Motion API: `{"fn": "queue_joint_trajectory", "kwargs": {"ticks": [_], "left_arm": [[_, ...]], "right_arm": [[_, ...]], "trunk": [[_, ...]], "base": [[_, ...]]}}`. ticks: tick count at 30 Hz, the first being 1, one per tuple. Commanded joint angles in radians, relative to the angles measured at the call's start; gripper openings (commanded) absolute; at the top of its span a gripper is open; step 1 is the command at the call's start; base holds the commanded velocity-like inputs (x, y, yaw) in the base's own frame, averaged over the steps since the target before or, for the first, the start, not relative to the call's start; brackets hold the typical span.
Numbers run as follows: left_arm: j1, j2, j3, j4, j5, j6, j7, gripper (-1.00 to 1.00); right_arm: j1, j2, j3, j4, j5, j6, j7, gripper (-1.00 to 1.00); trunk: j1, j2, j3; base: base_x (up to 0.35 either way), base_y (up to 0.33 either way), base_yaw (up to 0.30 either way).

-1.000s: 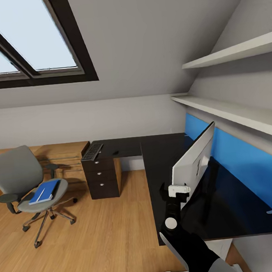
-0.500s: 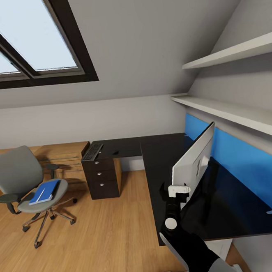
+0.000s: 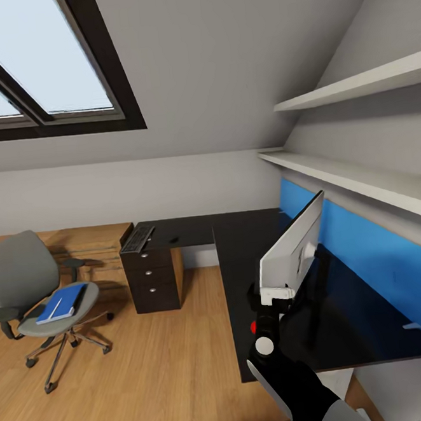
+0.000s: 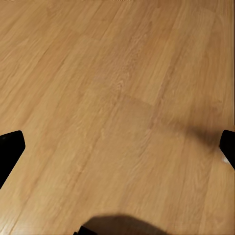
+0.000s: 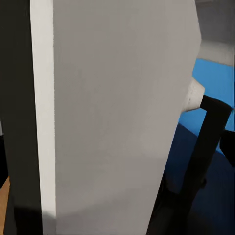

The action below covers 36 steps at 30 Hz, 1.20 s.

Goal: In the bedroom, organize the workspace by keeping the computer under the desk, ensuring the monitor is on the desk, placing the keyboard on the desk next to the monitor, placing the mouse on the desk next to the keyboard, moving the folder from the swivel chair onto the desk next to the mouse, stacking the notebook on top of the folder with the pen on top of the notebook, and positioning the swivel chair next to the desk.

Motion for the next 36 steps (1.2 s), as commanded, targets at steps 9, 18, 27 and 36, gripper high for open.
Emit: {"fn": "queue_joint_trajectory", "kwargs": {"ticks": [9,18,27,36], "left_arm": [[0.0,-0.001,0.002,0.001,0.007,-0.002,-0.007,1.0],[0.0,-0.001,0.002,0.001,0.007,-0.002,-0.007,1.0],[0.0,-0.001,0.002,0.001,0.007,-0.002,-0.007,1.0],[0.0,-0.001,0.002,0.001,0.007,-0.002,-0.007,1.0]], "right_arm": [[-0.001,0.0,0.004,0.0,-0.01,-0.008,-0.004,1.0],[-0.001,0.0,0.006,0.015,-0.01,-0.008,0.007,1.0],[-0.001,0.0,0.002,0.04,-0.011,-0.009,0.053,1.0],[-0.001,0.001,0.003,0.042,-0.011,-0.009,0.058,1.0]], "trunk": [[0.0,-0.001,0.009],[0.0,-0.001,0.013],[0.0,-0.001,0.013],[0.0,-0.001,0.013]], "base": [[0.0,0.0,-0.109],[0.0,0.0,-0.056],[-0.049,-0.012,-0.004],[-0.2,-0.143,0.0]]}}
